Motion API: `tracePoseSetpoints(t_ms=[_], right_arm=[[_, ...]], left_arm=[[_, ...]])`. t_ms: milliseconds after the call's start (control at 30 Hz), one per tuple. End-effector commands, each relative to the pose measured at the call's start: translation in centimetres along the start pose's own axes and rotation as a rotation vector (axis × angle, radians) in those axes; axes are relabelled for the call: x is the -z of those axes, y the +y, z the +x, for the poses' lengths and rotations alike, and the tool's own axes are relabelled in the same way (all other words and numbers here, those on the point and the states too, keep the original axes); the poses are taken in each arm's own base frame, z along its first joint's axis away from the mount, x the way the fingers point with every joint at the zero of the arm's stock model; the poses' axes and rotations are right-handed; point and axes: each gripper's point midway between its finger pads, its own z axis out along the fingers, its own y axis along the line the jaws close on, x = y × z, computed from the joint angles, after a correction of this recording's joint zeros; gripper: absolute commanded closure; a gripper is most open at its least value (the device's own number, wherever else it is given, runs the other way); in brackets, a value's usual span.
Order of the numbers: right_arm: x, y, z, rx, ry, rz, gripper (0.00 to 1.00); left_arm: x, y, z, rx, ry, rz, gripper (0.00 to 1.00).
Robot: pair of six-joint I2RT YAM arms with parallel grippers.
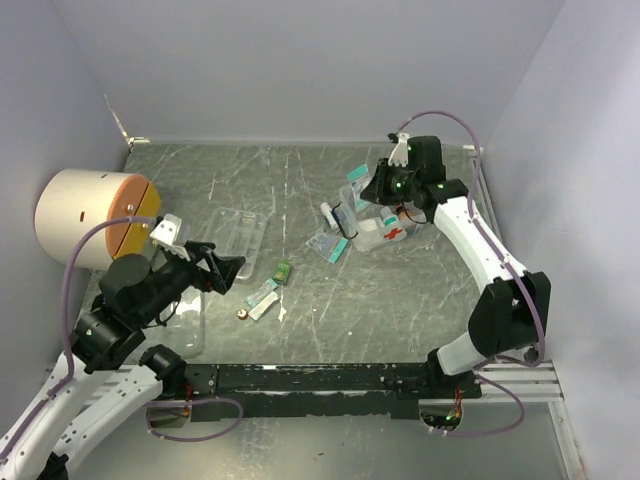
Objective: Organize the medicine kit
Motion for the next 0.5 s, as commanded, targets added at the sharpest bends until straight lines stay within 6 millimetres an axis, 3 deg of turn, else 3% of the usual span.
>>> tracePoseSetpoints(t_ms=[0,133,267,467], right_arm=[[0.0,-4.5,-1.2,-0.005,0.011,0.215,1.00],[-0.3,-6.2,-0.6,0.086,0.101,0.275,1.00],[-1.2,-8.5,1.3,0.113,0.211,0.349,1.00],[-2.7,-8.4,4.8,0.101,0.320,0.273,1.00]], left_arm=[[-0.5,1.3,1.6,0.054,0.069,-0.085,0.08],[-0.5,2.4,2.9,0.061,0.129,-0.147,0.11],[-0.2,2.0,3.0,0.082,0.112,-0.125,0.11],[0.2,2.8,3.0,0.090,0.100,-0.171,0.10]])
